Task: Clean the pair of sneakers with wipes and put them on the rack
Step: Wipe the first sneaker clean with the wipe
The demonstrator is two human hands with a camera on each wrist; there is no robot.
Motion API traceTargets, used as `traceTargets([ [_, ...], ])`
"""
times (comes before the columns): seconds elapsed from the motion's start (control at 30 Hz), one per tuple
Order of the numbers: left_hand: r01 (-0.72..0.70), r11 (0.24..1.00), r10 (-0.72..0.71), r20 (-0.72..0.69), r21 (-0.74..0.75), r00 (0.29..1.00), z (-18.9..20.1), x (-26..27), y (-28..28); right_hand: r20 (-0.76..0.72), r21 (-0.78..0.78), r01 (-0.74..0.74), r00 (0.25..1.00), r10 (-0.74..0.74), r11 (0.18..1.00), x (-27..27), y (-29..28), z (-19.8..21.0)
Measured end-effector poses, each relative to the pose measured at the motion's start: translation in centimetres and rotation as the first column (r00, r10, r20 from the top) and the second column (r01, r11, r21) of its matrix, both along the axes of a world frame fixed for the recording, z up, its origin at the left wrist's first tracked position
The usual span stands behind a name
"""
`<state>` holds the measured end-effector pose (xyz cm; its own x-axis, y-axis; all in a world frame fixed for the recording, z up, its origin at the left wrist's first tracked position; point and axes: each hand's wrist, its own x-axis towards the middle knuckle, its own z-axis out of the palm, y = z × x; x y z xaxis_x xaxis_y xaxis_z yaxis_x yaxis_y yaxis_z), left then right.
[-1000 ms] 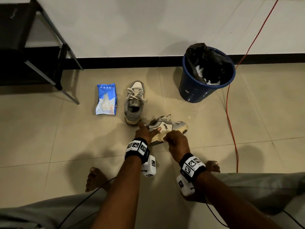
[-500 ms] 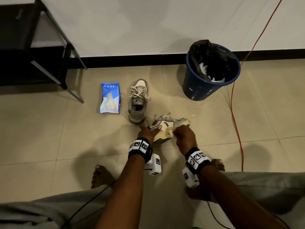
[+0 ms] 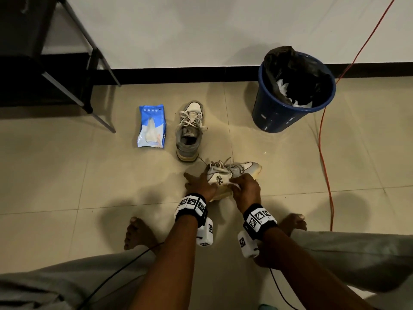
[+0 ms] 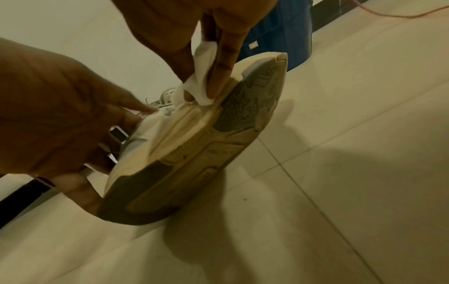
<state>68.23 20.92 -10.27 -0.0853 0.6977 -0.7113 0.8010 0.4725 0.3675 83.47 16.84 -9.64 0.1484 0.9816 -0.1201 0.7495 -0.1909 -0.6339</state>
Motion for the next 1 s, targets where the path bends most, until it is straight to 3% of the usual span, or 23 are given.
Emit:
traceTargets([
  [0.2, -0.192, 0.981, 0.192, -0.062, 0.016, 0.979, 0.2, 1.9, 0.1, 0.094, -0.033, -0.193, 0.976, 0.195, 0.981, -1.4, 2.2, -0.2],
  [0.33, -0.235, 0.972, 0.235, -0.077, 0.004, 0.969, 0.2, 2.2, 0.5, 0.079, -0.031, -0.127, 0.988, 0.129, 0.991, 0.0, 2.2, -0.4],
  [0.5, -0.237, 0.972, 0.235, -0.077, -0.006, 0.969, 0.0, 2.0, 0.7, 0.149, -0.015, 0.139, 0.980, -0.135, 0.990, 1.7, 3.1, -0.5],
  [0.57, -0.241, 0.971, 0.240, -0.082, 0.005, 0.967, 0.1, 1.9, 0.7, 0.155, -0.004, 0.069, 0.986, -0.068, 0.998, -0.5, 2.5, -0.4],
  [0.63, -0.247, 0.969, 0.246, -0.095, 0.001, 0.965, 0.1, 1.8, 0.6, 0.118, -0.010, -0.090, 0.989, 0.090, 0.996, -2.7, 1.5, 0.0],
  [0.7, -0.238, 0.971, 0.237, -0.098, 0.008, 0.966, 0.3, 1.9, 0.3, 0.175, -0.023, -0.181, 0.968, 0.182, 0.983, -2.0, 1.7, 0.0],
  [0.8, -0.242, 0.969, 0.245, -0.093, 0.041, 0.965, 0.5, 2.0, 0.1, 0.341, -0.044, 0.013, 0.940, 0.002, 0.999, 2.1, 3.9, -0.1],
  [0.87, -0.265, 0.964, 0.267, -0.062, 0.028, 0.962, 0.3, 1.9, 0.5, 0.371, -0.022, 0.068, 0.927, -0.055, 0.997, 2.5, 3.9, 0.0],
  [1.0, -0.297, 0.955, 0.297, -0.021, 0.002, 0.955, -0.1, 1.4, 1.0, 0.281, -0.028, -0.289, 0.916, 0.285, 0.957, -1.0, 1.4, -0.3],
])
